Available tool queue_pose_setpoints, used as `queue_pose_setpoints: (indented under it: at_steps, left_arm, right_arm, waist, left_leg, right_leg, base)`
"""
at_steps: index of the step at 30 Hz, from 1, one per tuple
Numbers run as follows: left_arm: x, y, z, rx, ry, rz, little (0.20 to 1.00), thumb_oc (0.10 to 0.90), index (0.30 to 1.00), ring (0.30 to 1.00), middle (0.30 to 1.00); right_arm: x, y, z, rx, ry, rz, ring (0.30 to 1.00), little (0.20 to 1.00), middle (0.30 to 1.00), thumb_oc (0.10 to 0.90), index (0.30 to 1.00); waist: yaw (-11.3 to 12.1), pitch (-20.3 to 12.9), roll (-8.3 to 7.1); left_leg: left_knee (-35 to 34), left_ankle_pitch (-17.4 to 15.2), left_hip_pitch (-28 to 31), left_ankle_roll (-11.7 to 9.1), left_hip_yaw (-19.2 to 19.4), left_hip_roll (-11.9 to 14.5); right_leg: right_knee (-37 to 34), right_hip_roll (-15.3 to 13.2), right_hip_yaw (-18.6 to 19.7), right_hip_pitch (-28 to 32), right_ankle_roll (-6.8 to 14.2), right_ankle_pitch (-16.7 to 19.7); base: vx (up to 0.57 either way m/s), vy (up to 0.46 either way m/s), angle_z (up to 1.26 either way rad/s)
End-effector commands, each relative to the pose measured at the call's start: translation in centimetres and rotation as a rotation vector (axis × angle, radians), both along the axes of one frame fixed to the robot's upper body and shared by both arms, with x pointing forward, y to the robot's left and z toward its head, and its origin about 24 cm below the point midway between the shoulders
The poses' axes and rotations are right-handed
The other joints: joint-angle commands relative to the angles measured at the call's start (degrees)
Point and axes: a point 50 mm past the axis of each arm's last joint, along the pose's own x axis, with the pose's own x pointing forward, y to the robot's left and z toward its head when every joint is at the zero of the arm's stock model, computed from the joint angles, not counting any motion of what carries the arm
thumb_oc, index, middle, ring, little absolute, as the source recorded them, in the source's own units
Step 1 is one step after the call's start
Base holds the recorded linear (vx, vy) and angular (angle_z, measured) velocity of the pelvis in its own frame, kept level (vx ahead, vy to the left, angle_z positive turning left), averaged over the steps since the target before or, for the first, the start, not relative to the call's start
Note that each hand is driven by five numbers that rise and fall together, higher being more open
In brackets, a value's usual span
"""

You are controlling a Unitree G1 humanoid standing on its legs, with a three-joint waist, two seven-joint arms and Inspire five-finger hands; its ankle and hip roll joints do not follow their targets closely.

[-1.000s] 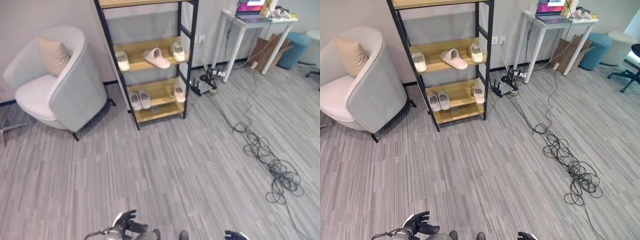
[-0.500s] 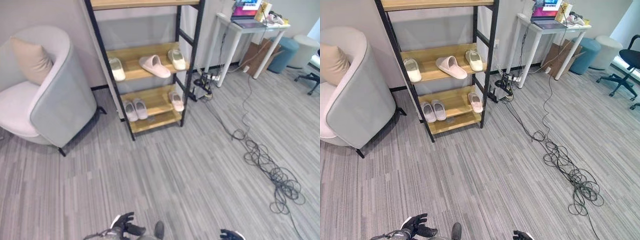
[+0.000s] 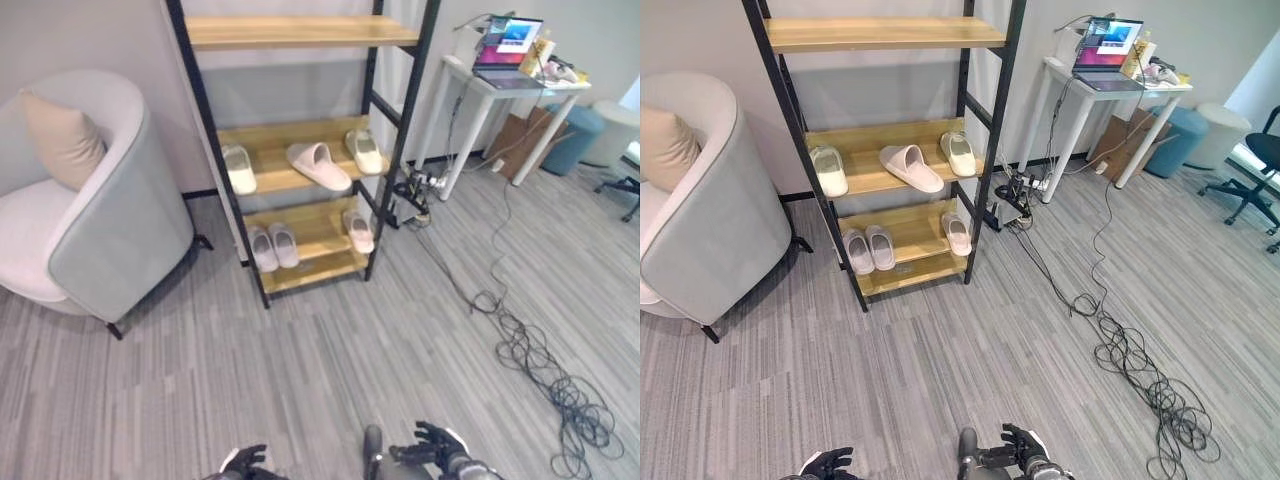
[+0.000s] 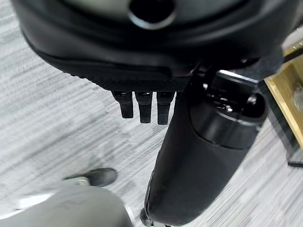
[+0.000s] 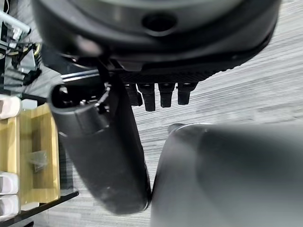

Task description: Arrange the slippers neatly on the shoe rack.

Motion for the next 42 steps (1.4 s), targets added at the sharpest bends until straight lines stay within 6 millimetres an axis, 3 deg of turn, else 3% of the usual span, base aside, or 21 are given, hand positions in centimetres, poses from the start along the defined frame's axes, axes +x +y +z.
queue_pose_setpoints:
  at_steps: [1,3,7,9,11,14,16,17,19,22,25,26,27,28,29,31,32,33,37,38,42]
  left_arm:
    - [1.6,-2.3,0.1,-0.058,-0.063,-0.044,0.9,0.8,0.9,0.9,0.9]
    - [2.2,-2.5,0.2,-0.066,-0.082,-0.044,0.9,0.8,0.9,0.9,0.9]
    - [3.0,-2.6,0.5,-0.064,-0.107,-0.047,0.9,0.8,0.9,0.9,0.9]
    - [3.0,-2.7,0.5,-0.063,-0.105,-0.056,0.9,0.8,0.9,0.9,0.9]
    - [2.9,-2.7,0.4,-0.065,-0.1,-0.067,0.9,0.8,0.9,0.9,0.9]
    - [2.7,-2.6,0.4,-0.066,-0.09,-0.071,0.9,0.8,0.9,0.9,0.9]
    - [2.4,-2.6,0.3,-0.067,-0.082,-0.07,0.9,0.8,0.9,0.9,0.9]
    - [2.1,-2.5,0.2,-0.067,-0.072,-0.067,0.9,0.8,0.9,0.9,0.9]
    - [1.7,-2.5,0.1,-0.067,-0.063,-0.068,0.9,0.8,0.9,0.9,0.9]
    - [1.1,-2.2,0.0,-0.065,-0.045,-0.057,0.9,0.8,0.9,0.9,0.9]
    - [1.0,-2.2,-0.1,-0.066,-0.039,-0.052,0.9,0.8,0.9,0.9,0.9]
    - [1.3,-2.1,0.1,-0.066,-0.052,-0.05,0.9,0.8,0.9,0.9,0.9]
    - [1.3,-2.1,0.1,-0.066,-0.052,-0.05,0.9,0.8,0.9,0.9,0.9]
    - [2.0,-1.9,0.3,-0.06,-0.068,-0.056,0.9,0.8,0.9,0.9,0.9]
    - [2.0,-1.9,0.3,-0.06,-0.068,-0.056,0.9,0.8,0.9,0.9,0.9]
    - [2.2,-1.5,0.4,-0.049,-0.071,-0.057,0.9,0.8,0.9,0.9,0.9]
    - [2.2,-1.5,0.4,-0.049,-0.07,-0.056,0.9,0.8,0.9,0.9,0.9]
    - [2.1,-1.5,0.4,-0.048,-0.068,-0.06,0.9,0.8,0.9,0.9,0.9]
    - [2.2,-1.5,0.4,-0.051,-0.069,-0.048,0.9,0.8,0.9,0.9,0.9]
    - [2.5,-1.6,0.4,-0.051,-0.081,-0.041,0.9,0.8,0.9,0.9,0.9]
    - [2.5,-1.7,0.4,-0.049,-0.081,-0.052,0.9,0.8,0.9,0.9,0.9]
  right_arm:
    - [-1.7,-3.7,0.1,-0.103,0.045,0.0,0.9,0.9,0.9,0.8,0.9]
    - [-1.9,-3.9,0.1,-0.108,0.042,-0.018,0.9,0.9,0.9,0.8,0.9]
    - [-1.3,-4.0,0.3,-0.105,0.02,-0.041,0.9,0.9,0.9,0.8,0.9]
    - [-1.3,-4.4,0.4,-0.112,0.027,-0.054,0.9,0.9,0.9,0.8,0.9]
    - [-1.4,-4.7,0.4,-0.119,0.029,-0.06,0.9,0.9,0.9,0.8,0.9]
    - [-1.5,-4.8,0.4,-0.118,0.032,-0.063,0.9,0.9,0.9,0.8,0.9]
    - [-1.5,-4.7,0.4,-0.118,0.029,-0.065,0.9,0.9,0.9,0.8,0.9]
    - [-1.5,-4.6,0.4,-0.116,0.025,-0.064,0.9,0.9,0.9,0.8,0.9]
    - [-1.7,-4.3,0.2,-0.108,0.032,-0.06,0.9,0.9,0.9,0.8,0.9]
    - [-2.1,-3.8,0.0,-0.097,0.045,-0.048,0.9,0.9,0.9,0.8,0.9]
    - [-2.4,-3.5,-0.2,-0.094,0.063,-0.025,0.9,0.9,0.9,0.8,0.9]
    - [-2.2,-3.4,-0.1,-0.092,0.062,-0.007,0.9,0.9,0.9,0.8,0.9]
    - [-2.2,-3.4,-0.1,-0.092,0.062,-0.007,0.9,0.9,0.9,0.8,0.9]
    - [-1.5,-2.9,0.0,-0.081,0.04,0.007,0.9,0.9,0.9,0.8,0.9]
    - [-1.4,-2.9,0.0,-0.081,0.04,0.008,0.9,0.9,0.9,0.8,0.9]
    - [-1.3,-2.7,0.0,-0.073,0.031,0.003,0.9,0.9,0.9,0.8,0.9]
    - [-1.3,-2.7,0.0,-0.073,0.031,0.004,0.9,0.9,0.9,0.8,0.9]
    - [-1.3,-2.7,0.0,-0.076,0.032,0.006,0.9,0.9,0.9,0.8,0.9]
    - [-1.2,-2.8,0.1,-0.077,0.032,0.007,0.9,0.9,0.9,0.8,0.9]
    - [-0.9,-2.8,0.1,-0.078,0.028,0.006,0.9,0.9,0.9,0.8,0.9]
    - [-1.1,-3.0,0.1,-0.078,0.035,0.0,0.9,0.9,0.9,0.8,0.9]
  waist:
    - [-0.44,-0.43,2.6]
    - [0.15,-0.02,2.37]
    - [0.86,1.23,1.16]
    - [1.13,1.35,0.74]
    - [1.96,1.16,0.26]
    - [2.44,1.25,0.27]
    - [3.06,1.24,0.51]
    - [3.84,1.07,1.06]
    - [4.87,1.06,1.17]
    - [5.42,0.27,0.98]
    - [6.38,-1.24,0.11]
    - [6.56,-1.56,0.3]
    - [6.59,-1.58,0.26]
    - [5.9,-0.94,0.91]
    - [5.87,-0.9,0.87]
    - [4.67,-0.75,2.76]
    - [4.42,-0.56,2.59]
    - [3.79,-0.73,3.22]
    - [2.56,-0.39,3.38]
    - [1.52,0.11,3.24]
    - [0.58,0.84,2.94]
  left_leg:
    - [7.63,0.65,-2.56,-4.12,-3.47,3.97]
    - [16.57,6.42,-6.89,-7.05,-1.5,5.35]
    - [26.11,11.1,-12.22,-7.8,1.13,6.72]
    - [26.24,10.09,-14.07,-7.22,3.86,7.55]
    - [21.87,6.78,-17.56,-6.43,5.81,5.88]
    - [17.85,5.7,-20.28,-6.1,7.6,4.7]
    - [13.67,7.07,-22.22,-6.07,9.01,3.68]
    - [10.33,10.31,-24.25,-5.95,10.28,2.97]
    - [9.44,12.54,-26.09,-5.77,12.06,2.6]
    - [7.72,11.93,-24.41,-4.82,12.26,2.44]
    - [7.67,10.39,-23.07,-3.31,11.11,0.95]
    - [7.13,9.19,-21.29,-1.97,10.79,0.66]
    - [7.13,9.17,-21.31,-1.94,10.84,0.62]
    - [6.64,8.31,-19.09,-0.52,9.97,0.46]
    - [6.64,8.3,-19.09,-0.48,9.97,0.39]
    - [5.54,7.13,-15.56,0.06,7.83,1.55]
    - [5.54,7.03,-15.33,0.07,7.63,1.3]
    - [4.41,6.36,-13.44,-0.15,6.48,1.56]
    - [3.42,5.33,-11.15,-1.0,4.94,1.98]
    - [2.87,4.63,-9.62,-1.65,3.26,2.12]
    - [2.44,3.38,-7.67,-2.67,1.45,2.51]
  right_leg:
    - [-0.65,1.41,0.62,4.97,2.09,-0.72]
    - [-2.41,1.79,-0.57,8.94,0.5,-2.38]
    - [-2.74,2.0,-0.05,11.98,-1.3,-3.93]
    - [-3.14,1.75,0.0,13.69,-1.6,-5.21]
    - [-4.41,1.7,0.14,16.31,-1.43,-6.8]
    - [-5.03,2.1,0.06,18.0,-1.34,-8.09]
    - [-5.68,2.9,0.74,19.97,-1.19,-9.2]
    - [-6.31,4.12,1.71,22.2,-1.17,-10.17]
    - [-6.1,4.86,2.92,24.2,-1.39,-11.0]
    - [-5.18,4.95,3.92,25.23,-1.24,-12.12]
    - [-1.95,3.26,4.06,25.58,0.77,-11.76]
    - [5.16,1.93,3.02,22.56,3.16,-8.75]
    - [5.38,1.87,3.05,22.44,3.2,-8.88]
    - [14.33,0.67,2.44,17.79,5.76,-2.68]
    - [14.53,0.6,2.44,17.72,5.8,-2.81]
    - [19.63,-0.43,1.14,12.91,5.51,-1.73]
    - [20.05,-0.68,0.94,13.06,5.51,-2.18]
    - [16.77,-1.74,-0.38,11.08,4.17,-3.96]
    - [10.05,-2.76,-0.88,8.72,3.38,-5.3]
    - [5.4,-3.06,1.36,6.68,3.99,-3.76]
    - [2.18,-2.85,5.04,6.33,4.77,-2.47]
  base:
    - [0.15,-0.101,0.62]
    - [0.18,-0.191,0.37]
    - [0.15,-0.147,0.0]
    - [0.23,-0.114,0.03]
    - [0.3,-0.068,0.02]
    - [0.2,-0.025,0.07]
    - [0.35,0.005,0.14]
    - [0.4,0.036,0.19]
    - [0.3,0.037,0.06]
    - [0.24,0.072,-0.32]
    - [0.27,0.1,-0.32]
    - [0.2,0.102,0.0]
    - [0.2,0.112,-0.08]
    - [0.09,0.05,-0.15]
    - [0.19,0.071,-0.03]
    - [0.21,0.016,0.3]
    - [0.27,-0.05,0.21]
    - [0.17,-0.049,0.14]
    - [0.25,-0.134,0.4]
    - [0.3,-0.232,0.18]
    - [0.19,-0.196,0.44]
